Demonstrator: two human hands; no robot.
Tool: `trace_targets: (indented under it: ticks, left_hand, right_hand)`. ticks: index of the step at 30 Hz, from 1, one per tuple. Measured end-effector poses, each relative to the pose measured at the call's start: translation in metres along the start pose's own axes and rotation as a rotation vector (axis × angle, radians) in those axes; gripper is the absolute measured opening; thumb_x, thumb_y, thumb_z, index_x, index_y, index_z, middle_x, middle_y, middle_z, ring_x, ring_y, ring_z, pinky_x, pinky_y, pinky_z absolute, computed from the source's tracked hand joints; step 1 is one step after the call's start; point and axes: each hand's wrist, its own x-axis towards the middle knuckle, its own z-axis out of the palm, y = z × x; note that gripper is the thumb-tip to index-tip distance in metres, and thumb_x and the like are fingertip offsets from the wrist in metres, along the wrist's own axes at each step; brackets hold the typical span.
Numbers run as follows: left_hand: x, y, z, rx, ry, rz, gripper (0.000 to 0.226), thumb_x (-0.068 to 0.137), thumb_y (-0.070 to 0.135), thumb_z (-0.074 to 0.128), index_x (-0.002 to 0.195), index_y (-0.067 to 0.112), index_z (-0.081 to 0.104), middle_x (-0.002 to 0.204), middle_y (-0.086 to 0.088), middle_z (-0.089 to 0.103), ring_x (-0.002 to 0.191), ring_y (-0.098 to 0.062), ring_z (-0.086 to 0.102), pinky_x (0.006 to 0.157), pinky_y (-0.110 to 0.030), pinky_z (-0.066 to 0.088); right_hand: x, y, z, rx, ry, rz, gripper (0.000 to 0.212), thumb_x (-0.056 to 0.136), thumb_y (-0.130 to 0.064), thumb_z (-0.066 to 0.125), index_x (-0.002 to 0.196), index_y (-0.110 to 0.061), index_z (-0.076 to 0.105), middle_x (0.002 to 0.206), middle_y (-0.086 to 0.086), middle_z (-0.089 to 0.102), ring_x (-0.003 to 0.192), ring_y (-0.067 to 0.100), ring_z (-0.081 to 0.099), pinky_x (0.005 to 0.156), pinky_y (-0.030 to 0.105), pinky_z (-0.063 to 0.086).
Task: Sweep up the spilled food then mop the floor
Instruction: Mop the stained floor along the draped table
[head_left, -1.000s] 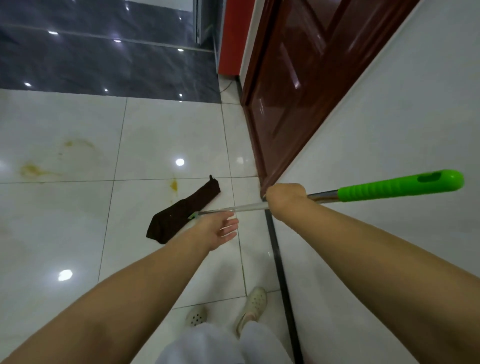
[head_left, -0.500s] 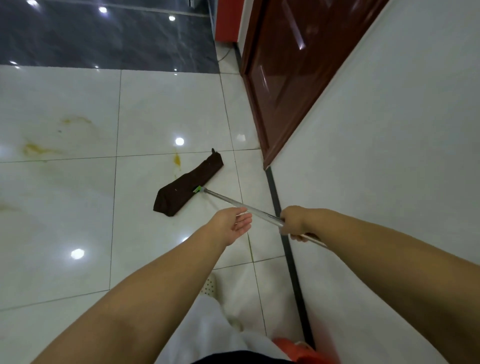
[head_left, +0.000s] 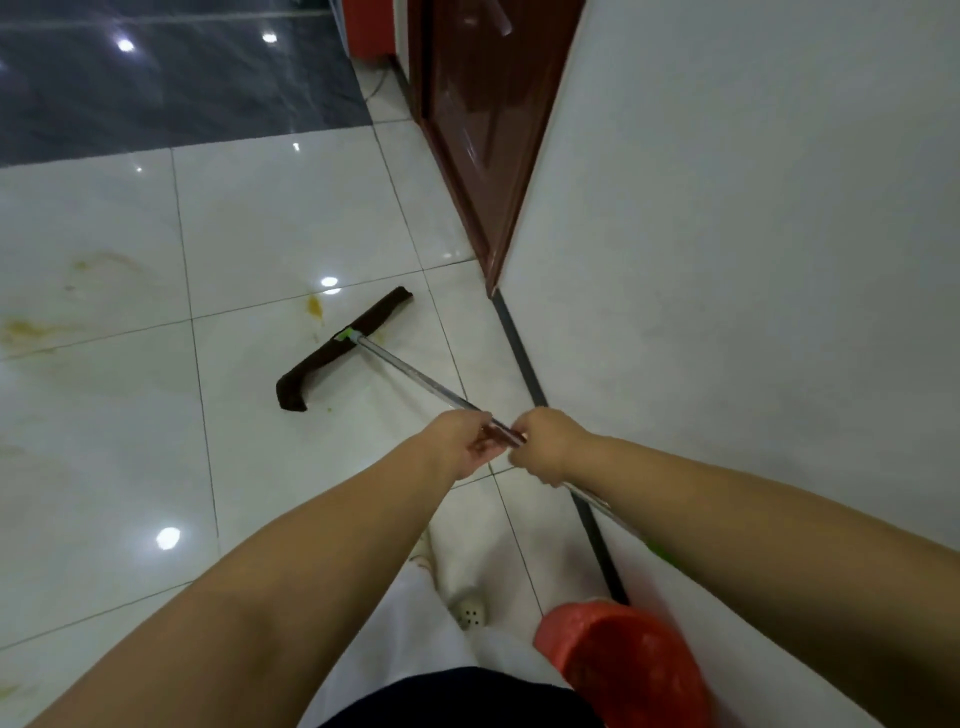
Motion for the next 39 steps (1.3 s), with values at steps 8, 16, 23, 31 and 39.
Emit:
trace_targets:
  ticks: [8,16,23,31,39]
  left_hand:
    - [-0.008,-0.048,0.001,-0.027,0.034,-0.011,0.02,0.097,0.004,0.048,0.079,-0.004,0.052,0.073,-0.015,0.056,0.059,-0.021,0.056,0.044,-0.025,0.054]
    - [-0.029,-0.066,0.007,0.022,-0.069,-0.066,0.015,0.096,0.005,0.051,0.087,-0.006,0.055,0.07,-0.017,0.063,0.039,-0.02,0.065,0.037,-0.026,0.053]
    - [-0.045,-0.052,0.001,-0.017,-0.048,-0.001,0.018,0.096,0.007,0.051,0.082,-0.004,0.054,0.046,-0.011,0.06,0.033,-0.016,0.06,0.038,-0.023,0.053]
    - [-0.022,-0.046,-0.042,-0.145,0.033,0.016,0.033,0.102,0.012,0.037,0.071,0.003,0.042,0.052,-0.01,0.045,0.051,-0.018,0.04,0.031,-0.018,0.044]
    - [-0.002,0.022,-0.083,-0.013,0.016,-0.01,0.039,0.103,0.023,0.035,0.066,0.01,0.039,0.03,-0.002,0.042,0.045,-0.015,0.04,0.039,-0.022,0.043]
  right_hand:
    - [-0.051,0.029,0.022,0.748,-0.341,0.118,0.022,0.096,-0.003,0.04,0.107,-0.018,0.052,0.07,0.01,0.053,0.034,0.006,0.041,0.035,0.012,0.037]
    - [-0.077,0.043,0.017,0.673,-0.331,0.157,0.021,0.094,0.001,0.037,0.106,-0.013,0.048,0.067,0.009,0.048,0.029,0.004,0.037,0.032,0.01,0.032]
    - [-0.077,0.025,0.002,0.697,-0.357,0.175,0.015,0.098,-0.003,0.036,0.093,-0.013,0.046,0.067,0.008,0.045,0.027,0.003,0.034,0.029,0.009,0.031]
    - [-0.039,-0.025,0.045,0.839,-0.408,0.263,0.028,0.099,-0.006,0.034,0.073,-0.011,0.041,0.061,0.003,0.037,0.022,0.003,0.032,0.028,0.006,0.03]
    - [0.003,-0.09,0.037,1.005,-0.412,0.324,0.03,0.1,-0.009,0.036,0.071,-0.009,0.042,0.037,0.001,0.044,0.021,0.003,0.031,0.029,0.005,0.028]
